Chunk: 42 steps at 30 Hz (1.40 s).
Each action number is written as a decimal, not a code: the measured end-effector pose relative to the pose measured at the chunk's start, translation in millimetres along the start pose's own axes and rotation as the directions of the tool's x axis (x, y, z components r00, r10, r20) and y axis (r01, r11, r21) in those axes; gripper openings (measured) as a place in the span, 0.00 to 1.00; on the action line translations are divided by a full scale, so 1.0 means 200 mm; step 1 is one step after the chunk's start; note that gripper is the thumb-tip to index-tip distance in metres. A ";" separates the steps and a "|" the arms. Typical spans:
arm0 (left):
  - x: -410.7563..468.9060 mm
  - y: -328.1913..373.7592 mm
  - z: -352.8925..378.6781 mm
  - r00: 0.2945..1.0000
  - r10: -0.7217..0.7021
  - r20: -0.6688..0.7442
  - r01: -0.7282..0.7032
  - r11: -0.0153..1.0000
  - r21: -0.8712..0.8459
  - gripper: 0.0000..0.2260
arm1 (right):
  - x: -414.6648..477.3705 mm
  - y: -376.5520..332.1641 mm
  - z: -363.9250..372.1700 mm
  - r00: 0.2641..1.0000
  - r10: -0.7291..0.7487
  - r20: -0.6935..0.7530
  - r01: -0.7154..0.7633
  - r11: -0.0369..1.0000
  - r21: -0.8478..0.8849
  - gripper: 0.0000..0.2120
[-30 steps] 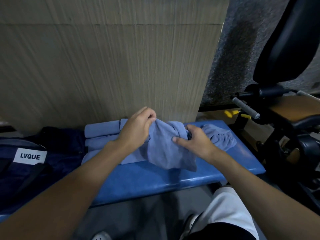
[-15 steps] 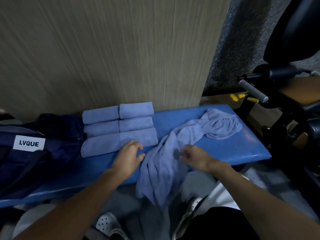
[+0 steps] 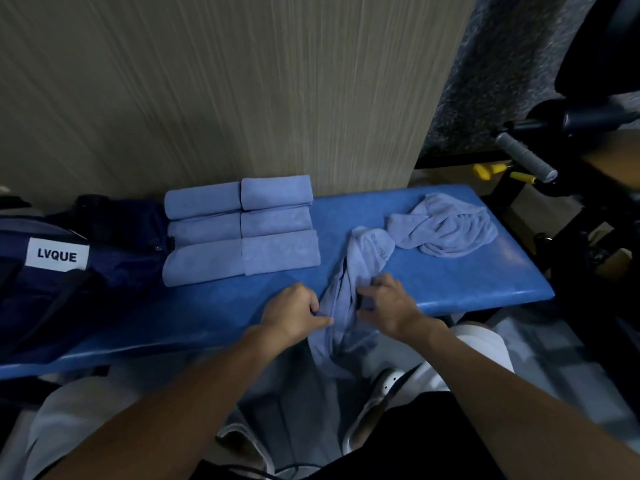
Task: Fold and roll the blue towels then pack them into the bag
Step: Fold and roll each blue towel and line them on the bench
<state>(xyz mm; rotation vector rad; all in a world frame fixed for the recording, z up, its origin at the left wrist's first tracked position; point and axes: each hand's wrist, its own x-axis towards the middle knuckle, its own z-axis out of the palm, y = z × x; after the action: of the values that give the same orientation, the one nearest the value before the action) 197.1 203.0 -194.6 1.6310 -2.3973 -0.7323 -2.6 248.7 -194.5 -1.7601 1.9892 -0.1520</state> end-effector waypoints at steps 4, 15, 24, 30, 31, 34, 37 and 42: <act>0.01 0.00 0.03 0.998 -0.038 -0.051 0.033 0.995 -0.090 0.14 | -0.01 -0.02 0.03 0.998 0.023 -0.050 -0.026 0.998 -0.062 0.25; 0.04 0.06 -0.08 0.984 -0.103 -0.143 -0.012 0.769 -0.639 0.06 | 0.00 -0.08 0.03 0.970 0.107 -0.216 0.013 0.871 0.490 0.18; 0.08 0.31 -0.43 0.959 -0.062 -0.276 -0.183 0.610 -0.771 0.05 | -0.11 -0.30 -0.33 0.945 0.042 -0.325 0.264 0.488 0.832 0.05; 0.00 0.45 -0.55 0.921 0.092 -0.378 -0.354 0.602 -0.716 0.09 | -0.13 -0.41 -0.46 0.842 0.052 -0.537 0.433 0.528 0.730 0.08; -0.02 0.45 -0.54 0.899 0.117 -0.421 -0.394 0.634 -0.666 0.10 | -0.13 -0.42 -0.48 0.830 0.082 -0.552 0.441 0.509 0.739 0.09; -0.04 0.43 -0.55 0.830 0.174 -0.529 -0.470 0.729 -0.497 0.12 | -0.15 -0.46 -0.51 0.834 0.139 -0.534 0.431 0.438 0.789 0.09; -0.05 0.43 -0.57 0.814 0.278 -0.509 -0.494 0.793 -0.357 0.10 | -0.18 -0.48 -0.53 0.857 0.174 -0.485 0.408 0.345 0.845 0.08; -0.05 0.44 -0.59 0.852 0.120 -0.510 -0.411 0.757 -0.508 0.11 | -0.21 -0.51 -0.56 0.900 0.180 -0.396 0.346 0.257 0.902 0.06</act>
<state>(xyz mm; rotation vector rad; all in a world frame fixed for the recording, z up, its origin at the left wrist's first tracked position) 174.0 200.9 -48.6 1.0083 -1.7503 -0.8346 46.7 246.3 -44.9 -0.9382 1.3510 -1.5982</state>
